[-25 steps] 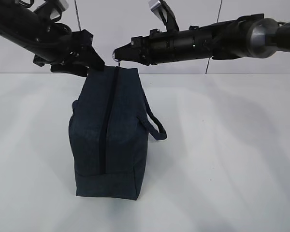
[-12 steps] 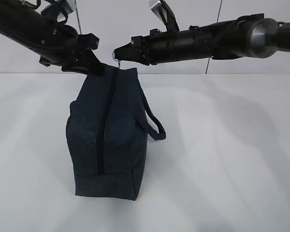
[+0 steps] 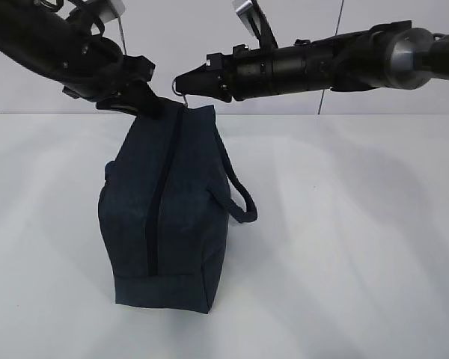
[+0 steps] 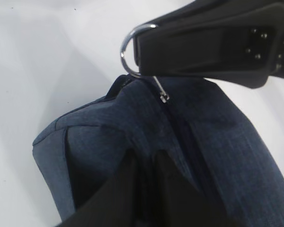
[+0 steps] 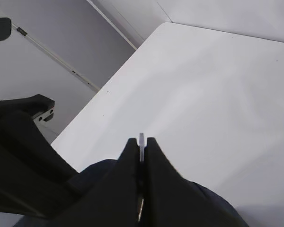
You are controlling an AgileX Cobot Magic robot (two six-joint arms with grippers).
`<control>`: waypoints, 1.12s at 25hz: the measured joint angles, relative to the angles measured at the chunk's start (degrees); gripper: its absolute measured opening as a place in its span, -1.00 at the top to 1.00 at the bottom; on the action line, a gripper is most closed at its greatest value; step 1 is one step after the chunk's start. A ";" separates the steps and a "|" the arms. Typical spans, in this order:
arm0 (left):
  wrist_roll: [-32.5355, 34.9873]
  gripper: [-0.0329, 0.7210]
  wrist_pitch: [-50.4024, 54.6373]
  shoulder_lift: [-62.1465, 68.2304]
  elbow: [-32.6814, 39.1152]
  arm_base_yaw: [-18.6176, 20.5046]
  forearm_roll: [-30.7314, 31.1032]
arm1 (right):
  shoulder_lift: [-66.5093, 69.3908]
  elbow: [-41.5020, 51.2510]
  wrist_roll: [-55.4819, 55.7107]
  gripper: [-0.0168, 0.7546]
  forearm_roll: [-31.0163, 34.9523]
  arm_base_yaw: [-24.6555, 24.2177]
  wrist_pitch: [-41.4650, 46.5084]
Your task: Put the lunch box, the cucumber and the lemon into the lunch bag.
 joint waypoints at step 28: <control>2.66 0.82 5.27 -0.69 -0.21 -2.90 1.28 | -1.34 0.00 9.62 0.90 -12.27 -2.96 -1.15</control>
